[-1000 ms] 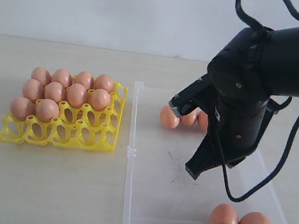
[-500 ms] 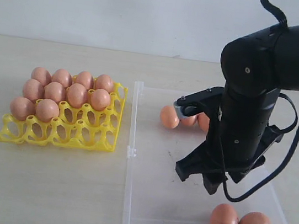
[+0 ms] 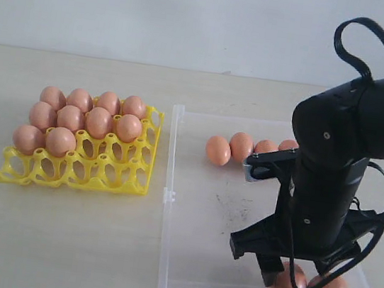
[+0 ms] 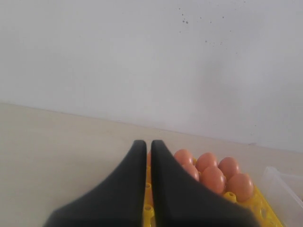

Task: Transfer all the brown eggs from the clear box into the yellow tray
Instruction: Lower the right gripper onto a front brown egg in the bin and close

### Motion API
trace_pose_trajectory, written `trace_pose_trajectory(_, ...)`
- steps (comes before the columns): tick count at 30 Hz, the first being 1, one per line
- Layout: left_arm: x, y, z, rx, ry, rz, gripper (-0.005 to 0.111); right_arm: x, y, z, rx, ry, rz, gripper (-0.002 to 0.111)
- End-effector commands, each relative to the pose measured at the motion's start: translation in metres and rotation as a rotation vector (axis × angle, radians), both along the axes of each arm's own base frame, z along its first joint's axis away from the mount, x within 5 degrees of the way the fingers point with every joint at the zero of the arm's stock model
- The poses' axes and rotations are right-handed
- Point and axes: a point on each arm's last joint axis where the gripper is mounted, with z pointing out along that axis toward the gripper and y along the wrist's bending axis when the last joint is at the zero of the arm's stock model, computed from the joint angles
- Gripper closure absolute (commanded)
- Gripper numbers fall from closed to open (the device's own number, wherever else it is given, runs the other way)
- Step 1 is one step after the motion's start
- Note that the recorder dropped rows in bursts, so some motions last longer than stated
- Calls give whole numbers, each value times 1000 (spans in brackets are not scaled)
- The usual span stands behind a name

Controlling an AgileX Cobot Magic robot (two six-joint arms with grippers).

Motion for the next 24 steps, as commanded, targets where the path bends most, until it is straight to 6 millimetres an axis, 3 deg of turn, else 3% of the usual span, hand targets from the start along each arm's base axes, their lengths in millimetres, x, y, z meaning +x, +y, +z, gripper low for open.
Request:
trace_pose_trajectory(1, 0, 0, 2, -2, -6, -5, 103, 4, 2, -5, 59, -48, -21, 45)
trace_pose_trajectory(11, 0, 0, 2, -2, -6, -5, 103, 3, 2, -5, 63, -36, -36, 45)
trace_pose_trajectory(20, 0, 0, 2, -2, -6, -5, 103, 5, 4, -40, -7, 57, -44, 45)
trace_pose_trajectory(22, 0, 0, 2, -2, -6, -5, 103, 4, 3, -41, -15, 67, -44, 50)
trace_pose_trajectory(24, 0, 0, 2, -2, -6, -5, 103, 3, 3, -41, -21, 75, -44, 63)
